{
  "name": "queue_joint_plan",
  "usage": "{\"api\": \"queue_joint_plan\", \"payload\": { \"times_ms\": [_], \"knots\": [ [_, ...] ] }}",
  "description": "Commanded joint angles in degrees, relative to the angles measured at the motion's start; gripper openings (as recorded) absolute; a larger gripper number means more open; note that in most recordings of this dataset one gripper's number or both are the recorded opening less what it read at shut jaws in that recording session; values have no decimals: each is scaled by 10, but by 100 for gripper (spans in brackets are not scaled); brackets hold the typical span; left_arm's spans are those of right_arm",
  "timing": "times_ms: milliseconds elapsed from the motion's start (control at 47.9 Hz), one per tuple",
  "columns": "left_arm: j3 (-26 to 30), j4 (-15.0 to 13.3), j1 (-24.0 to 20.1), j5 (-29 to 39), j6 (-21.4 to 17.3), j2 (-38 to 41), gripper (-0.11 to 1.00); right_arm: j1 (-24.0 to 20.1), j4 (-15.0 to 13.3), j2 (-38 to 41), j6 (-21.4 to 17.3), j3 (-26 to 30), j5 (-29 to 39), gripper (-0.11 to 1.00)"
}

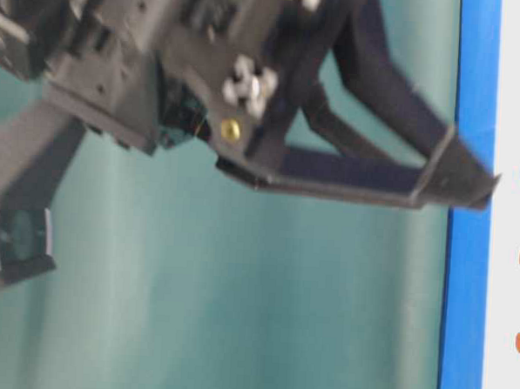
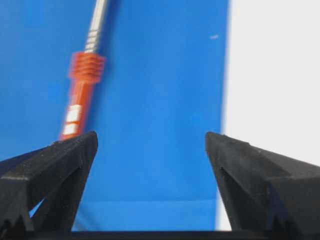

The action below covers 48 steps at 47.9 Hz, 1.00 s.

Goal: Touch the tip of the soldering iron to the mark.

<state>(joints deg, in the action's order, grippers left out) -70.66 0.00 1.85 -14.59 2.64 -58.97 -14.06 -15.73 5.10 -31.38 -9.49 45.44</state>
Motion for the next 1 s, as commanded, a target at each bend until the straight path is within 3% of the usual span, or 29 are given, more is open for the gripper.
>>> {"api": "queue_joint_plan", "payload": {
  "times_ms": [0, 271, 522, 730, 981],
  "knots": [
    [6, 1, 2, -2, 1, 3, 0, 37, -3, -19, 20, 14, -1, 88],
    [7, 1, 2, 1, 1, 3, 0, 136, 12, -25, 111, 15, -12, 88],
    [7, 1, 2, 0, 1, 3, 0, 147, 21, -49, 130, 4, -17, 87],
    [6, 1, 2, 0, 1, 3, 0, 148, 19, -133, 127, -68, -30, 87],
    [7, 1, 2, 0, 1, 2, 0, 149, 19, -274, 122, -193, -98, 87]
  ]
}}
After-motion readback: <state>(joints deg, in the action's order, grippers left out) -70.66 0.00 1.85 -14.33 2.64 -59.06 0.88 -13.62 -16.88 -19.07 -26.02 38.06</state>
